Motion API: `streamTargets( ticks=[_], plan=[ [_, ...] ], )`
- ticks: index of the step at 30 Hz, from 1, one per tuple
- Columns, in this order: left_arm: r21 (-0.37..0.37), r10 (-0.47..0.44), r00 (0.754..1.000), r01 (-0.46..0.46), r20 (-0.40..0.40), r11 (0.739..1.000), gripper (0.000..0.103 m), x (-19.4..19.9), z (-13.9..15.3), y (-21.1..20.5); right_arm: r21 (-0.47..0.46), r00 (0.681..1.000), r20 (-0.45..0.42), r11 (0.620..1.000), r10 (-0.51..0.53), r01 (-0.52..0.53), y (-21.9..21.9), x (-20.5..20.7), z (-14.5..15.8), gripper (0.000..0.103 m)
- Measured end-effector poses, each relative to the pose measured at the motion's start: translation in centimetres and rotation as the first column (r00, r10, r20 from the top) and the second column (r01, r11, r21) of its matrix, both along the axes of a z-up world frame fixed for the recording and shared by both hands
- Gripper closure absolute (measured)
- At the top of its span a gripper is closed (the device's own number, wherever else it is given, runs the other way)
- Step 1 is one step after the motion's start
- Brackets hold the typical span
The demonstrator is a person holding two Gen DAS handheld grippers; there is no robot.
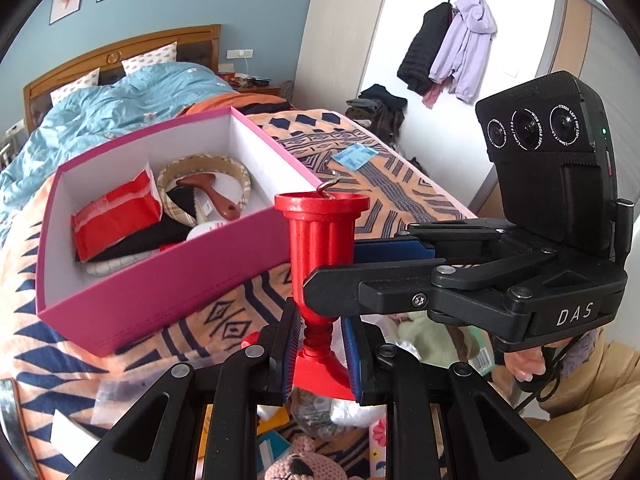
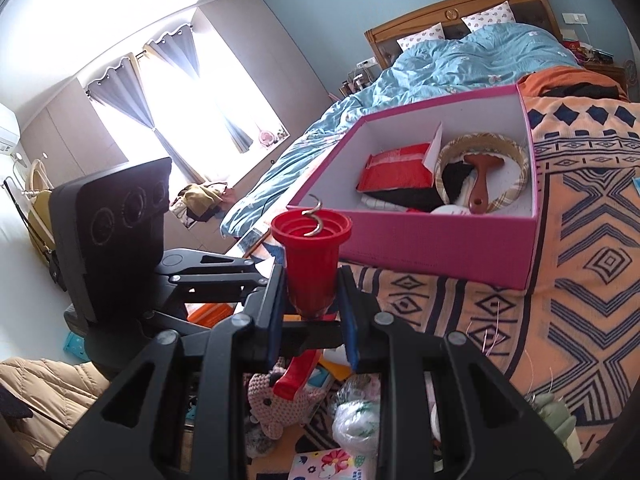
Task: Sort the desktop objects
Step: 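Carry the red object with both tools over the pink box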
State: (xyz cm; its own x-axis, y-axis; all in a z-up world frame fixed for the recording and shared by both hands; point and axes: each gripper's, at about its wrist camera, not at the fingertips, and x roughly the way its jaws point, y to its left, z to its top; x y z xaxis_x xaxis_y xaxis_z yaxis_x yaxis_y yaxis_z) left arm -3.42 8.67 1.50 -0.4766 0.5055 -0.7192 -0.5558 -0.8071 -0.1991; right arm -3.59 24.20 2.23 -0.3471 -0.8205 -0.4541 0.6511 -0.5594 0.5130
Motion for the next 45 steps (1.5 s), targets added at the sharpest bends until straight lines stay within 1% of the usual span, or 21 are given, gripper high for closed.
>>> streamTargets(
  ticks=[7, 30, 45],
  plan=[
    [0.023, 0.016, 1.000, -0.016, 0.012, 1.000, 0.083, -1.3, 0.2, -0.2, -0.018, 1.000, -0.012, 1.000, -0.013, 0.013, 0.4, -1.1, 0.9, 0.075],
    [0.025, 0.043, 0.999, -0.043, -0.002, 0.999, 0.084, -3.9, 1.2, -0.4, -0.026, 1.000, -0.019, 1.000, -0.017, 0.017, 0.4, -4.5, 1.8, 0.075],
    [0.028, 0.053, 0.999, -0.052, -0.012, 0.998, 0.084, -5.6, 1.9, -0.5, -0.062, 1.000, 0.000, 0.998, -0.018, 0.018, 0.6, -6.6, 2.5, 0.075]
  ],
)
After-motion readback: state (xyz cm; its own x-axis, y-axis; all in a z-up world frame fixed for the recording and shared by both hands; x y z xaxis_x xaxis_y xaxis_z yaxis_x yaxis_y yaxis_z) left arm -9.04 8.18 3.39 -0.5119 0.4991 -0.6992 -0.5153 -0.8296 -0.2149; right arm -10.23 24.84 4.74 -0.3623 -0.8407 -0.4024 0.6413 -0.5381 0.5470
